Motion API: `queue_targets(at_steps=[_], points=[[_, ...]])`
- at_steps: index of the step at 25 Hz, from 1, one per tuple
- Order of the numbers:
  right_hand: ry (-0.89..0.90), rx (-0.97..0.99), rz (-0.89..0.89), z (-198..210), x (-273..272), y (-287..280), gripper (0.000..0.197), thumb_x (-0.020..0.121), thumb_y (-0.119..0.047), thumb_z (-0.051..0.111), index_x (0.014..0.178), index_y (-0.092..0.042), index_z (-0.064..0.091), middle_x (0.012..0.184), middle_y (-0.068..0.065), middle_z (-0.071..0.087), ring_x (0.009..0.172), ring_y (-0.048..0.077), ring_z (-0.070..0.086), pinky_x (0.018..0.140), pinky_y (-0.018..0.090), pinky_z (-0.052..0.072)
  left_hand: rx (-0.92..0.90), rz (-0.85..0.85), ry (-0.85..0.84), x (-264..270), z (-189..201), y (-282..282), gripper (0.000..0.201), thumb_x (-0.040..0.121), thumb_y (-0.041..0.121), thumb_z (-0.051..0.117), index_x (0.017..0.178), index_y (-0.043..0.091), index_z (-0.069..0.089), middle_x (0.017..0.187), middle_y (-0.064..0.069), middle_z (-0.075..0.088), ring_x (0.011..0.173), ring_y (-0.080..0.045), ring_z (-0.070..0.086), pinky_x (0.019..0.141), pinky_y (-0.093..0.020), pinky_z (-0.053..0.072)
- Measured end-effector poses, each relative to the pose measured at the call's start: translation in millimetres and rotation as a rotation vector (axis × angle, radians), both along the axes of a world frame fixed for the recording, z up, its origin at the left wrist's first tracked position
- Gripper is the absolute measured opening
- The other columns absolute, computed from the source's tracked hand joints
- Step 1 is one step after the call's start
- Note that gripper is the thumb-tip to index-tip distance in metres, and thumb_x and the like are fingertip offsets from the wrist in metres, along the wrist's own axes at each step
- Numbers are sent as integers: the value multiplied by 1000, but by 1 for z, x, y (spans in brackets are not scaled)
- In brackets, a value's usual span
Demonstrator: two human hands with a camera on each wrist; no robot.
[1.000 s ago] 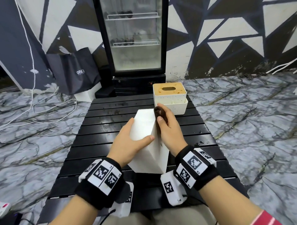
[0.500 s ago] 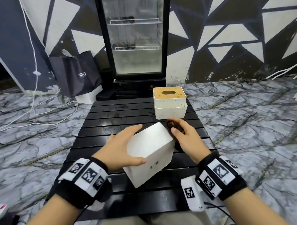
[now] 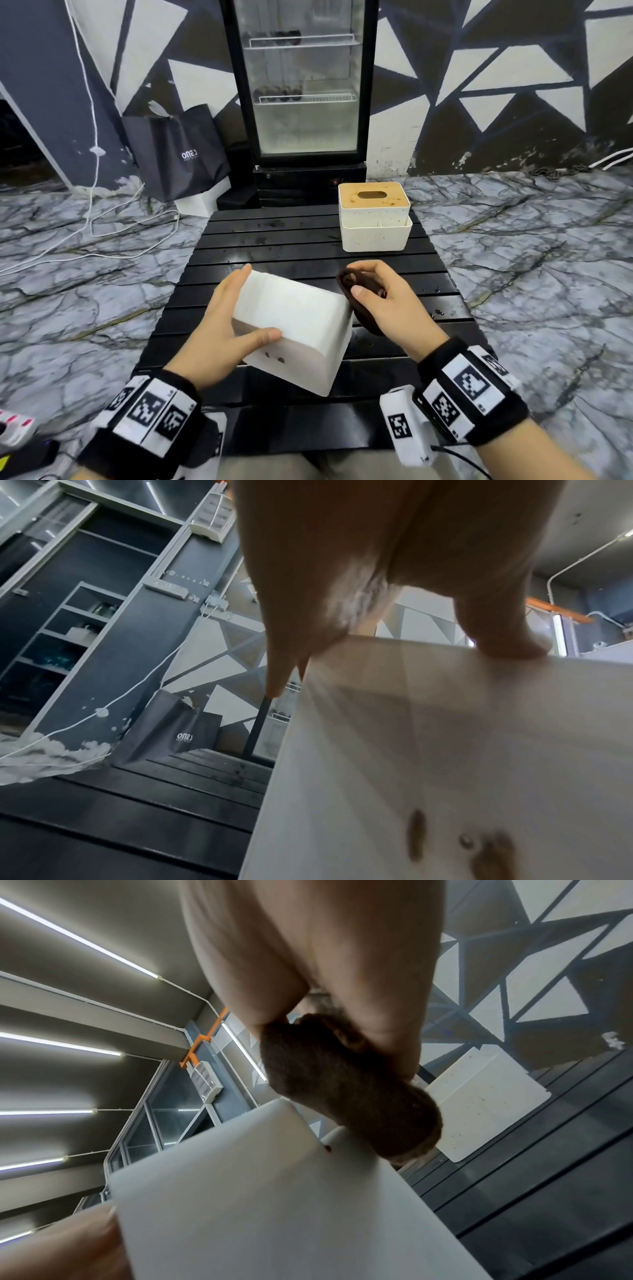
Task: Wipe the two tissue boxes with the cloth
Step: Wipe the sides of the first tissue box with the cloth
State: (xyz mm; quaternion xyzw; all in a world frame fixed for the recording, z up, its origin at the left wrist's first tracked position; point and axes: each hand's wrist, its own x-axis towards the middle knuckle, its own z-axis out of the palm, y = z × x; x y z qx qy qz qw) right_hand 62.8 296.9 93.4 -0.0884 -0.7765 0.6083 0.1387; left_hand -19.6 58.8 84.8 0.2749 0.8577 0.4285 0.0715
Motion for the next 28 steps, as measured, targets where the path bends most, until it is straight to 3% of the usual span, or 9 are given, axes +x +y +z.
queue_targets(at_steps=[4,7,11,14,15,17,20,23,28], points=[[-29,71,87,1,14,-3,26,87,-6,53,103,-25,58,104,-6,64,96,9,59,78,9,43,29,95,-14,-18,1,-8,112,57,63,78,146,38,15,153,14,15,133,6,15,110,-22,15],[-52,76,175,6,21,-8,27,86,-6,54,102,-28,60,102,-7,66,90,4,59,80,12,44,195,144,-175,-21,-2,-7,95,70,47,77,146,36,22,149,11,32,137,-5,29,114,-34,26],[17,134,137,21,9,-12,29,84,-11,59,104,-32,63,105,-10,63,94,7,58,85,23,48,370,130,-307,-12,-6,14,73,85,23,64,146,29,24,137,16,42,131,-1,37,108,-26,28],[97,175,107,32,-6,-19,28,82,-10,61,101,-31,60,101,-15,62,97,4,57,86,22,48,390,94,-336,-15,-2,30,52,97,6,44,143,25,29,122,23,49,112,11,48,104,-15,34],[114,207,95,34,-13,-21,27,81,-10,62,99,-30,59,101,-14,62,96,3,56,85,19,46,393,86,-336,-15,0,36,48,98,6,40,141,25,32,119,23,51,106,14,52,100,-13,38],[127,320,73,35,-26,-24,24,82,-12,62,99,-29,61,104,-10,61,97,7,54,85,16,42,407,92,-357,-16,-1,46,45,99,11,39,141,26,33,123,17,54,109,5,55,101,-21,42],[131,498,87,26,-39,-26,23,85,-15,60,106,-24,63,110,-7,60,105,13,49,93,22,39,428,113,-377,-9,-4,57,44,101,16,37,139,36,31,120,17,53,104,0,56,91,-20,46],[189,576,105,15,-36,-29,26,86,-12,59,110,-21,62,112,-5,59,108,13,43,93,10,27,417,128,-335,-7,-10,59,44,101,20,35,141,38,30,136,21,41,122,1,44,102,-19,35],[276,638,164,7,-20,-34,26,84,-16,57,109,-20,61,108,-8,59,105,4,37,95,3,19,359,100,-274,-11,-17,57,44,102,21,31,145,32,26,137,29,27,124,14,28,87,10,22]])
